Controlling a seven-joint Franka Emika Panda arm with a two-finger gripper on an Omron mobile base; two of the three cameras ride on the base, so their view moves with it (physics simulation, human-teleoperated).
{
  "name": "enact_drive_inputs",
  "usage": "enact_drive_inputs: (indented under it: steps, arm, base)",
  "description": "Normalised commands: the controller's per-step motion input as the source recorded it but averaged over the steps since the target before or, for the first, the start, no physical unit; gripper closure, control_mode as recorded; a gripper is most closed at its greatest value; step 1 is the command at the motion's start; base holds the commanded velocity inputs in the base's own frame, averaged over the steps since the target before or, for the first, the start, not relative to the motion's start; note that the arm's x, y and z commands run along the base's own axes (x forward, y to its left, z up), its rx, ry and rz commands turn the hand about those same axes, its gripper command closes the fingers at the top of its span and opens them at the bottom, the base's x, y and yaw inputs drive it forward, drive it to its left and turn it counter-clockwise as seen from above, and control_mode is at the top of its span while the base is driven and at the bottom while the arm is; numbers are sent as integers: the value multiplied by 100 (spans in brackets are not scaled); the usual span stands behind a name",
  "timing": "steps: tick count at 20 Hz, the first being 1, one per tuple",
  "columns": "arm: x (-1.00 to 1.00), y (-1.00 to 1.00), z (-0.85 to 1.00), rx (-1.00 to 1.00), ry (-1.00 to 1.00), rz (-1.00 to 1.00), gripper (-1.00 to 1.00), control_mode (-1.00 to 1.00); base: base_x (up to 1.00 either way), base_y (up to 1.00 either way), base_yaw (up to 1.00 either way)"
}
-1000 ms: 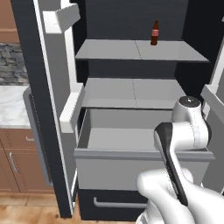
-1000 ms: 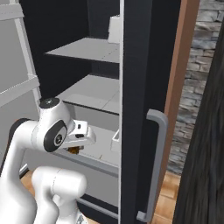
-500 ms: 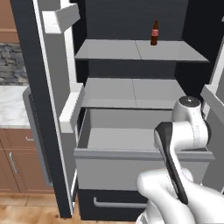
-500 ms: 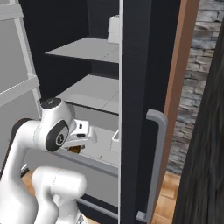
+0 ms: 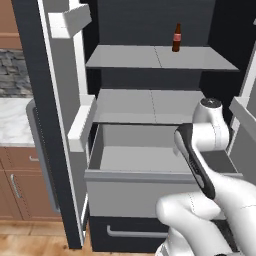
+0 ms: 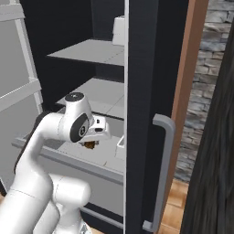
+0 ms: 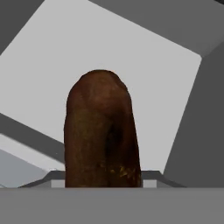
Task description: Place the onion and sweet potato inside the fridge drawer. Close the drawer after placing the vegetables.
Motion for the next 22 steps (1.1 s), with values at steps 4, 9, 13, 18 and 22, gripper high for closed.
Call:
enact_drive_inputs:
  steps: [4, 9, 13, 18, 22]
  arm:
    - [54, 0, -68, 0, 5, 0, 100, -100]
    - [49, 0, -79, 0, 17, 0, 100, -100]
    - [8, -3, -81, 0, 12, 0, 100, -100]
    - [0, -1, -82, 0, 7, 0, 100, -100]
    - [-28, 0, -68, 0, 0, 0, 100, -100]
  base:
    - [0, 0, 0]
    - [0, 0, 0]
    - [0, 0, 0]
    - [0, 0, 0]
    - [0, 0, 0]
